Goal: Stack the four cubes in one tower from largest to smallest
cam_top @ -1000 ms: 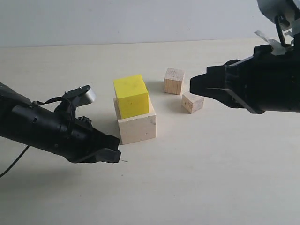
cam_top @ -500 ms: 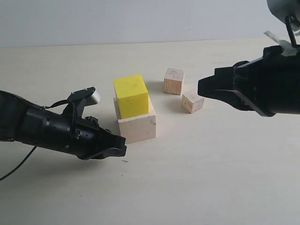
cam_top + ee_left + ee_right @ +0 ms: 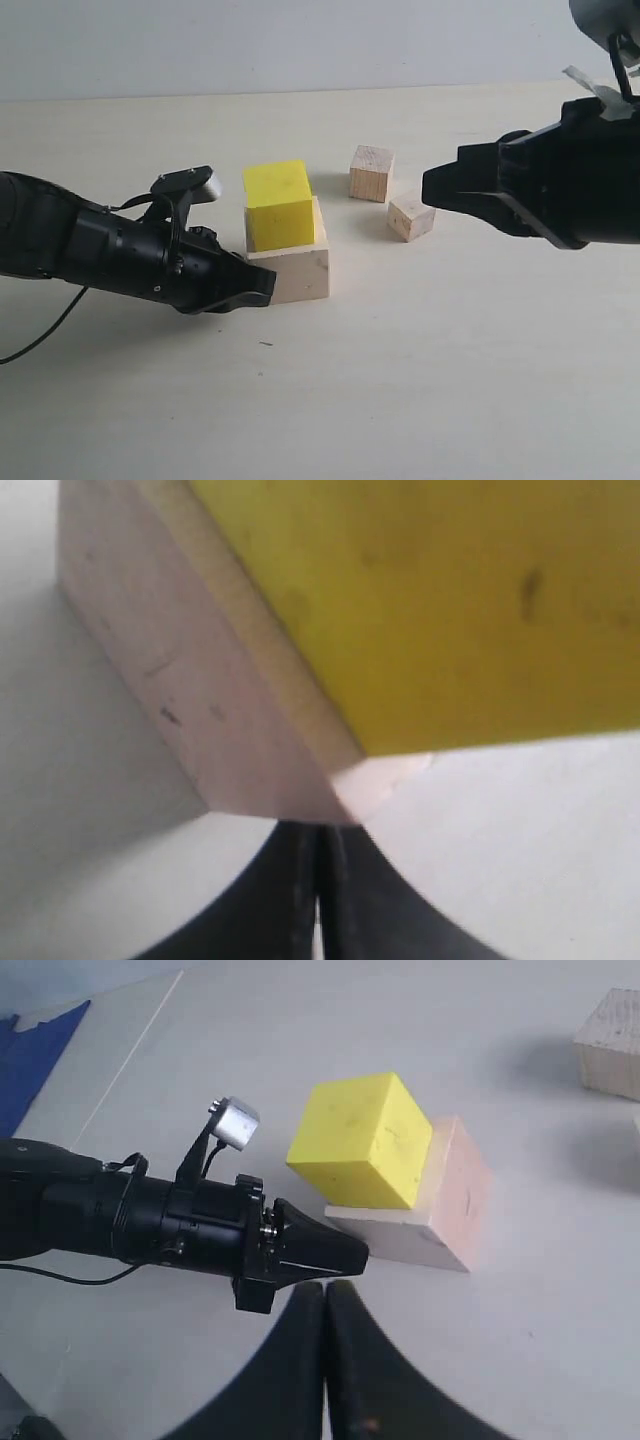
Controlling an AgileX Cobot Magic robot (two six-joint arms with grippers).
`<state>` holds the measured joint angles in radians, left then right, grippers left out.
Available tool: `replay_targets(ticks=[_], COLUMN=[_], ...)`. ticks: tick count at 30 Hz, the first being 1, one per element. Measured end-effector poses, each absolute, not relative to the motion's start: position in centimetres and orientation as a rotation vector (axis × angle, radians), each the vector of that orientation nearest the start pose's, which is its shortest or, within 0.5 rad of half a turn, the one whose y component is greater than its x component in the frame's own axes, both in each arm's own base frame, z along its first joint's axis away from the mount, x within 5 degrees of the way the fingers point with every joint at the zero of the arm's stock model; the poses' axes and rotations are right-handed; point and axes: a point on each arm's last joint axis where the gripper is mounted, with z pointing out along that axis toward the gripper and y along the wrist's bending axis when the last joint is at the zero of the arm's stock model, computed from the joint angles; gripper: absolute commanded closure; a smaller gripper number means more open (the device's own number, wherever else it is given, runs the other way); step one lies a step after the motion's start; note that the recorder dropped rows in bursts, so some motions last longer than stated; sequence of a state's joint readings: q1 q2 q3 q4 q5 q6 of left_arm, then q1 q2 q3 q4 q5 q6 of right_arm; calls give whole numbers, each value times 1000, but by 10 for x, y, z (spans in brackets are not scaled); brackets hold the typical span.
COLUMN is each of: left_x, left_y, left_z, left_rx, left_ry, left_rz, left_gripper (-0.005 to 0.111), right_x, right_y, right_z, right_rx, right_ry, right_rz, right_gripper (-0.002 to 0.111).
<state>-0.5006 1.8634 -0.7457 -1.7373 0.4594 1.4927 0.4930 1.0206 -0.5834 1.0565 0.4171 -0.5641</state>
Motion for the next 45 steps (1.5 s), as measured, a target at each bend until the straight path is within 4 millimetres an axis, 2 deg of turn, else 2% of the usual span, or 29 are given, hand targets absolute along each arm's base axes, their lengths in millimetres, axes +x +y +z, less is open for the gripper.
replay_targets(ticks=[12,31,36,40,45], left_x=[260,257,256,256,255], left_y=[-185,-190,-191,-191,-190], left_z=[113,116,119,127,132], left_rx=[510,535,540,544,555], left_ry=[2544,2525,2515,2487,2473], left_rz=[-824,-923,-939,-943,-937], left_gripper=[107,107,107,107,107], right_x=[161,161,168,180,189], right_y=[123,122,123,130,145], right_z=[273,271,257,236,205], right_rx=[-268,-289,-286,-264,-288], right_ry=[2227,2241,2322,2424,2536], right_rz=[922,889,831,821,922], right_gripper=[108,108,108,108,108])
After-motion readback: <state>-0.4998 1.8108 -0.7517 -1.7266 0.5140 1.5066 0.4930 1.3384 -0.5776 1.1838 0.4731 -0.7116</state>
